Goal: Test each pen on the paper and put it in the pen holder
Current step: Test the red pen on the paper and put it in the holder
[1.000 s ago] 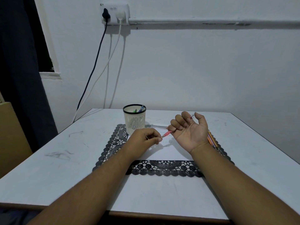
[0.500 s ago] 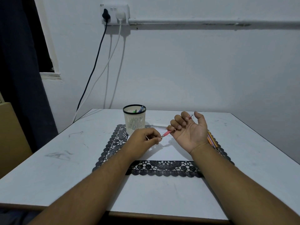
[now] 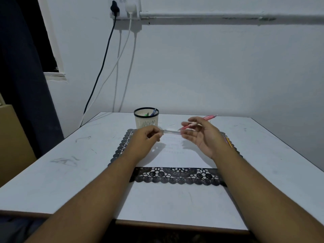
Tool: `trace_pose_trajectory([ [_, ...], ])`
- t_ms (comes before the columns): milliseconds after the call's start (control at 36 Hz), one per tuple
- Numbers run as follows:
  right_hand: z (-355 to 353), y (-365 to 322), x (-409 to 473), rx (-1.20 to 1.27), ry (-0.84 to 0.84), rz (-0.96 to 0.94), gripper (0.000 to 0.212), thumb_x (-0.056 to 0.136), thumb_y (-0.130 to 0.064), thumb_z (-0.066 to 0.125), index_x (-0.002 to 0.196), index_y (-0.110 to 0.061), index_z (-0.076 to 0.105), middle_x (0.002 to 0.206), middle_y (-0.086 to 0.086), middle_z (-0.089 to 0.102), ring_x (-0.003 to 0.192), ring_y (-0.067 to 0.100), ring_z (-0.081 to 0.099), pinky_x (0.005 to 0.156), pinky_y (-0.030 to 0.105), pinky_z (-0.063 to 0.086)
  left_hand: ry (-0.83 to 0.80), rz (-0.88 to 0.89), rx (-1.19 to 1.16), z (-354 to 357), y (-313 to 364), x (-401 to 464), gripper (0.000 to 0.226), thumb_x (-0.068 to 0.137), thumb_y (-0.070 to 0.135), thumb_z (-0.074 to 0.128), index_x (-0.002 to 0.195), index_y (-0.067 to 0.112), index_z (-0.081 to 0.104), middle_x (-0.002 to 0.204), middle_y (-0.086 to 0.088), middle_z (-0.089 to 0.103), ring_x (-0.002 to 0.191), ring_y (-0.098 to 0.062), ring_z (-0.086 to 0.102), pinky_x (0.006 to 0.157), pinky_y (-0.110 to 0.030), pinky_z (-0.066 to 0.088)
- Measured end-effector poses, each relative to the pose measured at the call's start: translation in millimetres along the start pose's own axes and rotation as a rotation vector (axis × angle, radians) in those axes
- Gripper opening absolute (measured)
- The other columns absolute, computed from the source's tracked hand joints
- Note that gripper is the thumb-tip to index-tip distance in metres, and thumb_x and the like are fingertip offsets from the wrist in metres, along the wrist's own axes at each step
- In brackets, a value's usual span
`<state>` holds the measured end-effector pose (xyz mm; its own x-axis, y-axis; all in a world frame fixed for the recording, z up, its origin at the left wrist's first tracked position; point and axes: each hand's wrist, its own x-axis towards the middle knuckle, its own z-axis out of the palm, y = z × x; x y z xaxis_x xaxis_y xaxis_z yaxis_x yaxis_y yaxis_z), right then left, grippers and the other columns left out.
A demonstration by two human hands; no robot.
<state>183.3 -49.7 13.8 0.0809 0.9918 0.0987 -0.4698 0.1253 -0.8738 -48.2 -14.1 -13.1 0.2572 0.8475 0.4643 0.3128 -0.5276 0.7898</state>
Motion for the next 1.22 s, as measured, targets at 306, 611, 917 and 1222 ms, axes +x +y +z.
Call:
trace_pose_trajectory([
  [306, -38.5, -5.7, 13.1, -0.123, 0.375, -0.014, 0.018, 0.105, -0.006, 0.048, 0.100, -0.006, 0.065, 0.082, 0.012, 0.070, 0.059, 0.019, 0.060, 0.062, 0.033, 0.062, -0.032, -0.210, 0.250, -14.9, -25.8, 7.2, 0.024, 0.093, 0.017, 0.067, 0.069, 0.019, 0.069, 0.072, 0.006, 0.070, 0.076, -0.017, 0.066, 0.075, -0.039, 0.053],
  [611, -49.2, -0.4, 8.3, -0.290, 0.381, -0.019, 0.014, 0.094, 0.004, 0.053, 0.095, -0.004, 0.065, 0.071, 0.008, 0.055, 0.057, 0.016, 0.054, 0.055, 0.026, 0.054, -0.070, -0.203, 0.317, -7.4, -24.6, 2.2, 0.013, 0.096, 0.019, 0.065, 0.088, 0.010, 0.070, 0.087, -0.002, 0.071, 0.081, -0.013, 0.060, 0.062, -0.027, 0.039],
  [917, -48.3, -7.6, 12.5, -0.582, 0.146, 0.025, 0.018, 0.092, 0.012, 0.060, 0.082, -0.004, 0.059, 0.079, 0.017, 0.064, 0.067, 0.025, 0.071, 0.085, 0.039, 0.063, -0.115, -0.047, 0.466, -1.4, -19.6, 1.4, 0.014, 0.093, 0.021, 0.063, 0.079, 0.025, 0.063, 0.081, 0.011, 0.065, 0.078, -0.010, 0.059, 0.064, -0.030, 0.041],
  [1222, -54.6, 10.1, -8.5, -0.583, -0.037, 0.071, 0.018, 0.087, 0.016, 0.060, 0.081, -0.001, 0.063, 0.078, 0.020, 0.064, 0.080, 0.030, 0.067, 0.082, 0.039, 0.059, -0.392, 0.191, 0.562, 20.3, -19.2, 0.3, 0.045, 0.095, 0.047, 0.062, 0.132, 0.022, 0.059, 0.133, 0.004, 0.056, 0.124, -0.017, 0.046, 0.106, -0.036, 0.040],
])
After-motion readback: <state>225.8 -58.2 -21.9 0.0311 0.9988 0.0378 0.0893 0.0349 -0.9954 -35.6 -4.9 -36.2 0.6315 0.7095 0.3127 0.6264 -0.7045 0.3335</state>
